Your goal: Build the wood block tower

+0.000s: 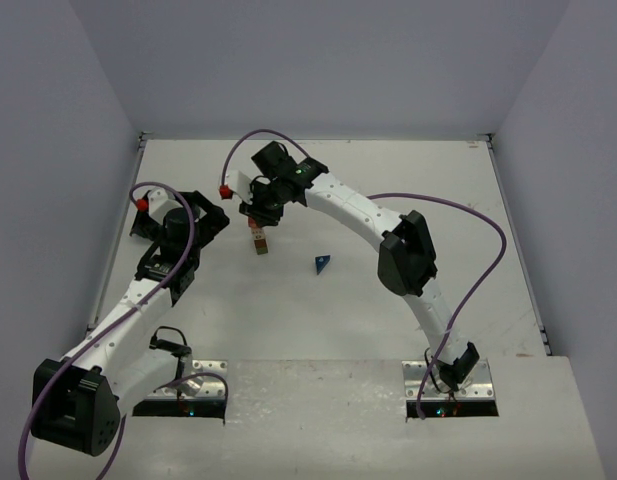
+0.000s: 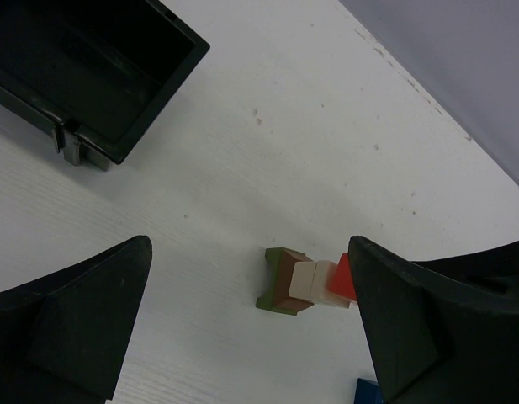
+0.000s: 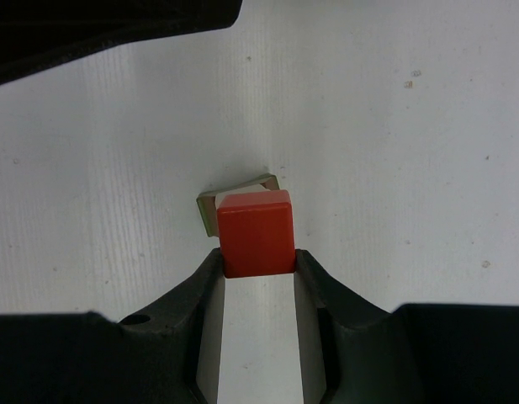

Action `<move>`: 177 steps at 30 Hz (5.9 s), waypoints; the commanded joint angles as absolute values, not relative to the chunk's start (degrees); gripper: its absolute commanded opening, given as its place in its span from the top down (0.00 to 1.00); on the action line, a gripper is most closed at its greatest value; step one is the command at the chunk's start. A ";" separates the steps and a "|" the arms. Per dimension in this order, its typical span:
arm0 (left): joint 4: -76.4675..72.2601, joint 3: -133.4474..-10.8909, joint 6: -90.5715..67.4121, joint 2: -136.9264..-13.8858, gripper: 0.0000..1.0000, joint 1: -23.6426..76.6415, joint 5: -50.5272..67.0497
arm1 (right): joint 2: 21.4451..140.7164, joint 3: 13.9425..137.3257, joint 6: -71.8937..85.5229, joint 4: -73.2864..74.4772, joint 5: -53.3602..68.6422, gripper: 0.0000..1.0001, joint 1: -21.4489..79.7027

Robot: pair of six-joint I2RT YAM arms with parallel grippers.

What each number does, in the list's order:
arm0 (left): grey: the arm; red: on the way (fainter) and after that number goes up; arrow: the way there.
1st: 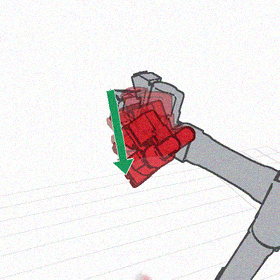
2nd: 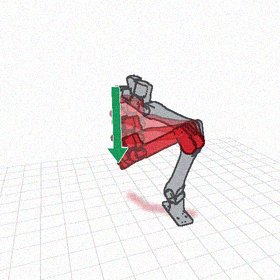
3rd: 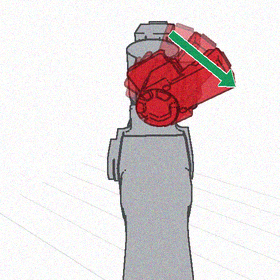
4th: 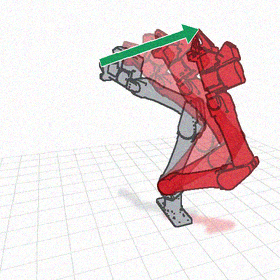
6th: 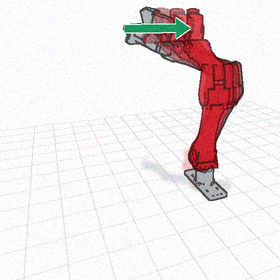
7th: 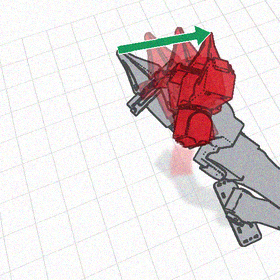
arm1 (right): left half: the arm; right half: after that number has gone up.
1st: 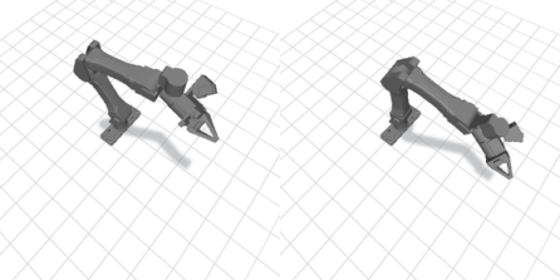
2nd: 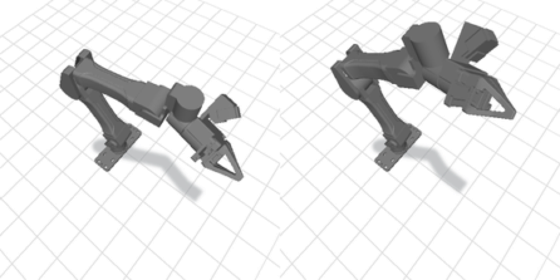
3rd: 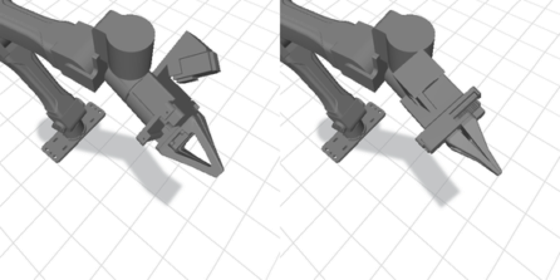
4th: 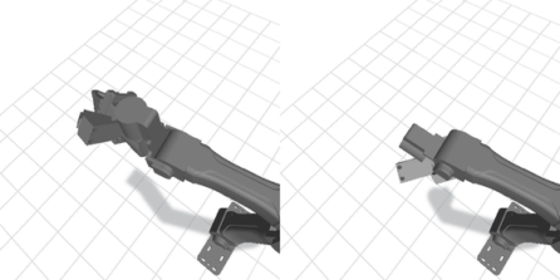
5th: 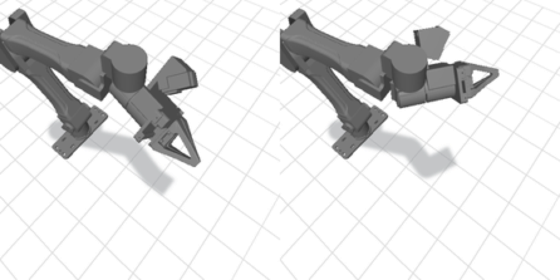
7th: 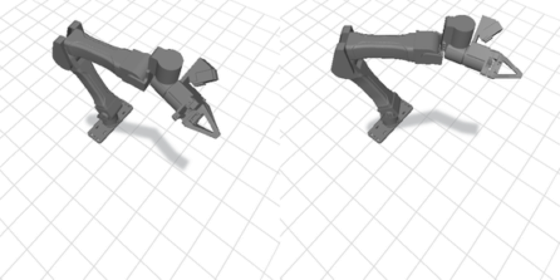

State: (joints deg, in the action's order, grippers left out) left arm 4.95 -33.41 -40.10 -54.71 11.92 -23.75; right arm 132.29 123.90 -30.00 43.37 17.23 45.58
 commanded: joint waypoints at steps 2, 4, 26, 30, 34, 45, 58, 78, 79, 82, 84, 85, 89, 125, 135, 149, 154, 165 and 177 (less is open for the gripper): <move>2.51 -34.54 -39.38 -54.76 0.00 11.51 -23.30 | 132.27 126.12 -30.54 42.50 18.99 0.80 45.88; 2.40 -34.61 -39.31 -54.82 0.00 11.45 -23.07 | 132.28 126.12 -30.56 42.39 18.75 0.80 45.88; 2.72 -35.07 -38.81 -54.49 0.00 11.43 -21.88 | 132.63 126.30 -30.45 42.36 18.37 0.75 45.93; 2.64 -35.15 -38.67 -54.40 0.00 11.43 -21.71 | 132.45 126.20 -30.59 42.45 18.02 0.74 45.88; 2.61 -35.13 -38.74 -54.40 0.00 11.43 -21.62 | 132.45 126.06 -30.67 42.63 18.13 0.73 45.90; 2.37 -35.16 -38.67 -54.66 0.00 11.43 -21.19 | 132.71 125.79 -30.85 42.29 17.84 0.72 45.89; 2.37 -35.24 -38.67 -54.67 0.00 11.43 -21.09 | 132.62 125.77 -30.93 42.62 17.57 0.71 45.88; 2.29 -35.24 -38.50 -54.76 0.00 11.43 -20.74 | 132.36 125.50 -31.64 42.80 17.58 0.69 46.23; 2.37 -35.16 -38.50 -54.76 0.00 11.43 -20.74 | 132.37 125.42 -31.73 42.80 17.58 0.69 46.23; 2.37 -35.16 -38.58 -54.82 0.00 11.43 -20.68 | 132.60 125.10 -31.85 42.77 17.23 0.69 46.32; 2.39 -35.16 -38.58 -54.83 0.00 11.43 -20.65 | 132.63 125.16 -31.90 42.89 17.03 0.69 46.34; 2.45 -35.16 -38.58 -54.76 0.00 11.43 -20.65 | 132.63 125.16 -31.90 42.89 16.97 0.68 46.40; 2.46 -35.16 -38.50 -54.59 0.00 11.43 -20.55 | 132.39 125.16 -31.83 42.80 16.81 0.68 46.41; 2.20 -35.11 -38.50 -54.58 0.00 11.47 -19.95 | 132.01 124.98 -32.70 43.20 14.99 0.62 46.67; 2.14 -35.07 -38.50 -54.46 0.00 11.43 -19.86 | 131.92 124.60 -32.34 42.95 15.32 0.61 46.67; 2.02 -34.93 -38.50 -54.44 0.00 11.43 -19.78 | 131.80 123.53 -31.03 41.17 16.10 0.60 46.67; 2.11 -34.89 -38.41 -54.32 0.00 11.43 -19.77 | 131.75 122.96 -30.67 40.43 16.08 0.60 46.75; 2.02 -34.82 -38.50 -54.40 0.00 11.43 -19.52 | 130.80 121.84 -30.07 40.00 16.27 0.50 46.67; 2.72 -35.24 -38.32 -53.44 0.00 11.43 -19.16 | 126.57 120.50 -28.57 37.53 15.12 0.01 46.67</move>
State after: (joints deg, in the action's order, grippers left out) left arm 4.91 -33.41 -39.05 -54.87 11.92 -19.84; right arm 132.29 121.01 -29.60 40.97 15.16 46.28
